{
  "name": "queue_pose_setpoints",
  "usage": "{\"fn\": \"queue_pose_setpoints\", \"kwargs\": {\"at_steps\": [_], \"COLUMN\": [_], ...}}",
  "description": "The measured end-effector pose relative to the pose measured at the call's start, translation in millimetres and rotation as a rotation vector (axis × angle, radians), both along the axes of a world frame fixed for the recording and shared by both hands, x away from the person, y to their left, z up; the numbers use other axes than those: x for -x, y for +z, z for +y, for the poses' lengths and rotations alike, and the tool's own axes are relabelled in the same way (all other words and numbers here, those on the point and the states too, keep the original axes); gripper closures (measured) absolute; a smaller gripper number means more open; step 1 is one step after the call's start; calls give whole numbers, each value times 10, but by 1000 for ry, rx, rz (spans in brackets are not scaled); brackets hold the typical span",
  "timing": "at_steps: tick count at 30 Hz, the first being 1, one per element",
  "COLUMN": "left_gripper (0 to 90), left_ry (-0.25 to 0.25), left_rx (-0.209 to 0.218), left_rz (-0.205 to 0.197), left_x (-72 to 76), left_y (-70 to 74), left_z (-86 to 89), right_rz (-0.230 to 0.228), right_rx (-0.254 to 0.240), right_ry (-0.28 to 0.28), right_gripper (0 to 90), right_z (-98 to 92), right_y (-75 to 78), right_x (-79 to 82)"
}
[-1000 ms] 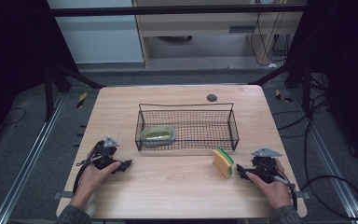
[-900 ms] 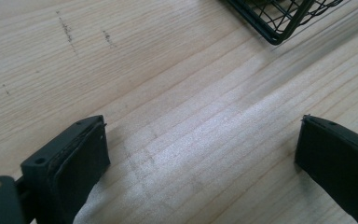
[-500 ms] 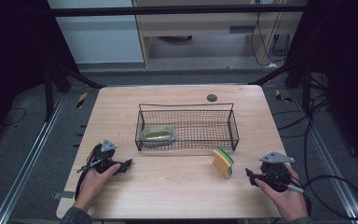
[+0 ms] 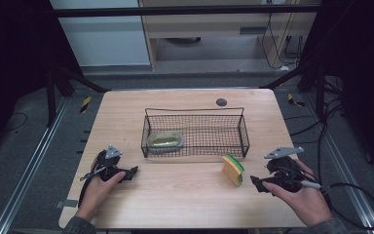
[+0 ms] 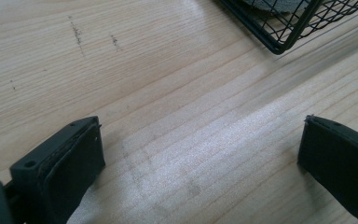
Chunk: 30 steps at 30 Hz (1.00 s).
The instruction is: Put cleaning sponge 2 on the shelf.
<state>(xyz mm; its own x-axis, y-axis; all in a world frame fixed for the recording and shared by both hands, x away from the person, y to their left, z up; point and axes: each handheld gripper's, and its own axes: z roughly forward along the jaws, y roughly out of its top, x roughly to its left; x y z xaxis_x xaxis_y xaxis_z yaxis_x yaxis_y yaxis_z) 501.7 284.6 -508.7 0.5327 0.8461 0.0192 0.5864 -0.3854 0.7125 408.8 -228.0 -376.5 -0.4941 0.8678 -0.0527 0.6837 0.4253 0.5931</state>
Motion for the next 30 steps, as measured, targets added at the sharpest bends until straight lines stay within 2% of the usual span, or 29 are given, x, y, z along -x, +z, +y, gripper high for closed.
{"fn": "queue_pose_setpoints", "kwargs": {"at_steps": [4, 10, 15, 19, 30], "left_gripper": [0, 0, 0, 0, 0], "left_ry": [0, 0, -1, -1, -1], "left_rx": [0, 0, -1, -1, -1], "left_rz": [0, 0, -1, -1, -1], "left_x": [0, 0, -1, -1, -1], "left_y": [0, 0, 0, 0, 0], "left_z": [0, 0, 1, 1, 1], "right_rz": [9, 14, 42, 64, 112], "right_rx": [38, 43, 59, 47, 36], "right_ry": [-4, 36, 72, 96, 127], "right_gripper": [150, 161, 205, 236, 246], "right_z": [66, 217, 374, 438, 601], "right_y": [94, 236, 218, 210, 182], "right_x": [-85, -193, -259, -285, -429]}}
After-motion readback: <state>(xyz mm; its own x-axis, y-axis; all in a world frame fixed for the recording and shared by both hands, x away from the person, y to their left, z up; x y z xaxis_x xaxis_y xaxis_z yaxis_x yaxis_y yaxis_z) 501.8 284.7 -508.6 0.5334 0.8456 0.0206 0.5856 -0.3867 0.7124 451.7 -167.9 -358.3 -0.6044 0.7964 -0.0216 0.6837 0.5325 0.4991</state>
